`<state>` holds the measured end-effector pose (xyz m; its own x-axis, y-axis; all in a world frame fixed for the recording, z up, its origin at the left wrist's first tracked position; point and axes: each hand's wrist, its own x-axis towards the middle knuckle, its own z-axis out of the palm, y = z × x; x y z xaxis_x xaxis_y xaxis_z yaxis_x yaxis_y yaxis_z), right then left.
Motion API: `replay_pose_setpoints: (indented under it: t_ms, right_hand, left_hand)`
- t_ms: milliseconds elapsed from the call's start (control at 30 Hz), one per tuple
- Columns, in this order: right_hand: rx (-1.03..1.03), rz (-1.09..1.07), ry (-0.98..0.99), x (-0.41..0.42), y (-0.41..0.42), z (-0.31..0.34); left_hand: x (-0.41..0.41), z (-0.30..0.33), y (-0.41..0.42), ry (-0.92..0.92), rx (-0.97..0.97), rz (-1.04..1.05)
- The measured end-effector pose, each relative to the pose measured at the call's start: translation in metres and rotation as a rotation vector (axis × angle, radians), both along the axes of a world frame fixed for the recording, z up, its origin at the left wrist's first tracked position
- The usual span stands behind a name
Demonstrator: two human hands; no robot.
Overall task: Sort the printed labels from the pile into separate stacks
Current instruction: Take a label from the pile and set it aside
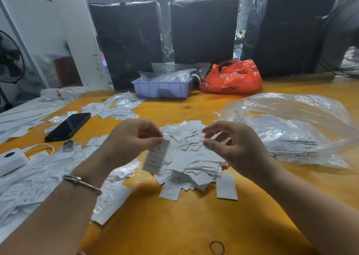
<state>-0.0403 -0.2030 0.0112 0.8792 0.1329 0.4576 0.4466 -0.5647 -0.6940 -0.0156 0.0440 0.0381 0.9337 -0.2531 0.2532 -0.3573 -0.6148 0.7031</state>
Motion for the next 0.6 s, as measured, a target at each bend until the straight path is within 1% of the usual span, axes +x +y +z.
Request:
replay_pose_setpoints:
  t_ms: [33, 100, 200, 267, 433, 500, 533, 567, 600]
  right_hand:
    - [-0.127, -0.062, 0.011, 0.004, -0.002, -0.003]
    - [-0.285, -0.099, 0.053, 0.009, -0.006, -0.007]
    - [-0.406, -0.023, 0.107, 0.013, -0.008, -0.01]
    - [-0.425, 0.048, 0.102, 0.015, -0.006, -0.012]
    - [-0.437, 0.221, -0.002, 0.014, 0.01, -0.022]
    - [-0.46, 0.252, -0.038, 0.013, 0.016, -0.025]
    - [-0.447, 0.258, -0.048, 0.013, 0.018, -0.025]
    - [-0.408, 0.248, -0.058, 0.012, 0.018, -0.025]
    - [-0.352, 0.215, -0.075, 0.012, 0.015, -0.023]
  left_hand:
    - [0.007, 0.001, 0.013, 0.003, 0.116, 0.104]
    - [0.017, 0.0, 0.037, 0.047, 0.3, 0.278]
    - [0.023, -0.008, 0.058, 0.114, 0.479, 0.447]
    - [0.023, -0.013, 0.063, 0.132, 0.547, 0.518]
    - [0.027, -0.016, 0.07, 0.185, 0.575, 0.584]
    - [0.028, -0.014, 0.065, 0.12, 0.541, 0.587]
    - [0.026, -0.012, 0.059, 0.058, 0.475, 0.551]
    - [0.024, -0.011, 0.05, -0.007, 0.382, 0.463]
    - [0.02, -0.01, 0.038, -0.05, 0.289, 0.32]
